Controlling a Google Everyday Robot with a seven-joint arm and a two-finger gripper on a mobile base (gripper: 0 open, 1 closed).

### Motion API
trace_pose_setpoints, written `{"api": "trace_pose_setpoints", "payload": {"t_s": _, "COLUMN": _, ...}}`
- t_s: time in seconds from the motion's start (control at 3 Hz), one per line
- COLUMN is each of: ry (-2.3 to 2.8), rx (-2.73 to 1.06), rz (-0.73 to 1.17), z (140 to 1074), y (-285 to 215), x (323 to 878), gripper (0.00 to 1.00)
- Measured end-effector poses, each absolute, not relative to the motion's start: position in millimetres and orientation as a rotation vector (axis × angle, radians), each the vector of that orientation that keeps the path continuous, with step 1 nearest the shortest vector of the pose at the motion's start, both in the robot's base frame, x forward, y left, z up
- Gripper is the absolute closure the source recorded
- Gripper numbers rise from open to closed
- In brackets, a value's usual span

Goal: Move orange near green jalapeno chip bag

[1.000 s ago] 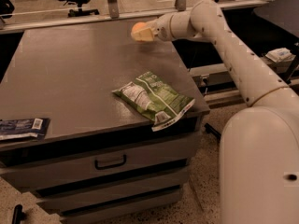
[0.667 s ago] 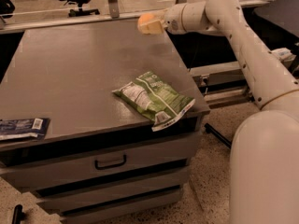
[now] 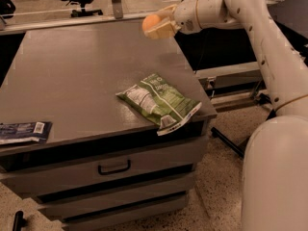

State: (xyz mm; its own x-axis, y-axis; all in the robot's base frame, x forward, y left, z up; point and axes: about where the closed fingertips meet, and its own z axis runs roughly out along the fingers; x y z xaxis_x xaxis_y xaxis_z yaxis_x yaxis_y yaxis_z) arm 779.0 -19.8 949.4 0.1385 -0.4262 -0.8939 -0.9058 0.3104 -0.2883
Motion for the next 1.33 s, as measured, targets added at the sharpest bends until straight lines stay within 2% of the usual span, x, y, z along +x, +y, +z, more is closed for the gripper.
{"api": "trace_pose_setpoints", "payload": {"t_s": 0.67, "ry": 1.237, "rx": -1.613, "rz": 0.692, "z": 927.6, "y": 2.3, "x": 716.9, "gripper": 1.0}}
{"api": "trace_pose_setpoints", "payload": {"t_s": 1.33, "ry": 1.259, "rx": -1.621, "rz": 0.714, "z": 911.6, "y": 5.0, "x": 711.6, "gripper": 1.0}}
